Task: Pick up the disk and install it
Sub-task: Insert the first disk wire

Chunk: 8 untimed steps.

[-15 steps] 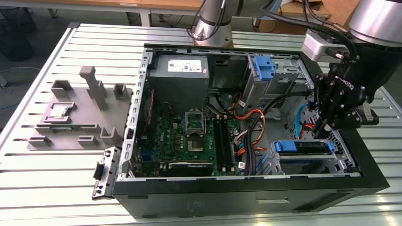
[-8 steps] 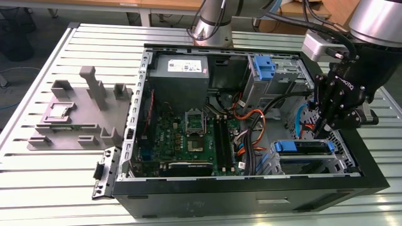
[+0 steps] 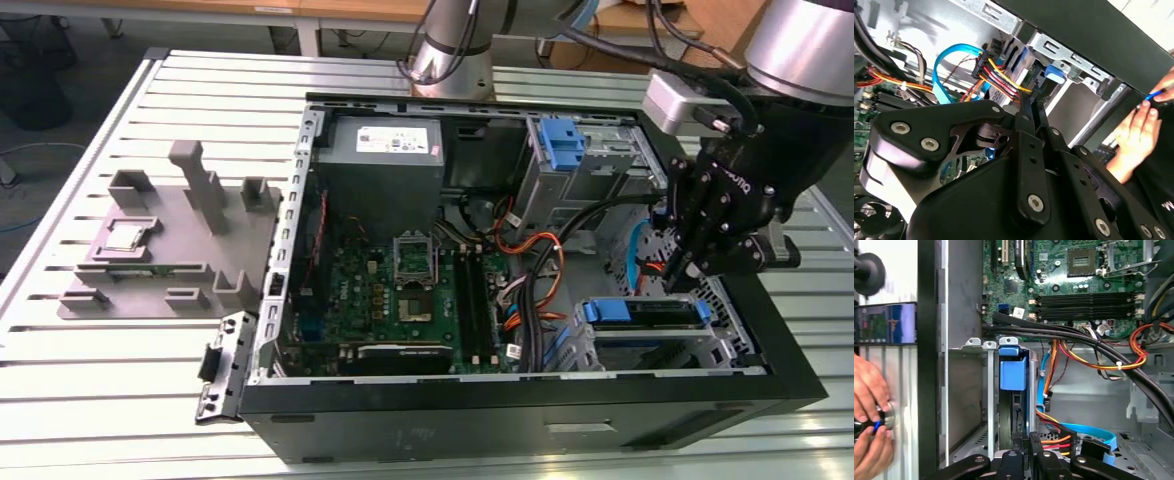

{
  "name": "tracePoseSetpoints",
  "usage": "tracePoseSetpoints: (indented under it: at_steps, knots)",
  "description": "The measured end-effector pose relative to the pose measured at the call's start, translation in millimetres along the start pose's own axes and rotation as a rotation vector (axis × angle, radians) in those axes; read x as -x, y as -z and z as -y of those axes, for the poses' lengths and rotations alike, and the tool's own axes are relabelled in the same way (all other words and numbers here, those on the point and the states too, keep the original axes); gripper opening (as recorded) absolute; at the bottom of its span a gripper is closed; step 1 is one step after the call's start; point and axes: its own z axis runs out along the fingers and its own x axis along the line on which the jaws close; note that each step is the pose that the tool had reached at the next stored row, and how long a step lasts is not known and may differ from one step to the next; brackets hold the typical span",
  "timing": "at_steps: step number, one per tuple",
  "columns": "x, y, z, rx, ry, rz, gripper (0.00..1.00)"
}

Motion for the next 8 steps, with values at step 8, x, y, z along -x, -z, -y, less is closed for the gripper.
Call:
tracePoseSetpoints:
  at_steps: [8]
  knots:
    - [-13.0, -4.0, 0.0, 0.0004, 0.0, 0.0433, 0.17]
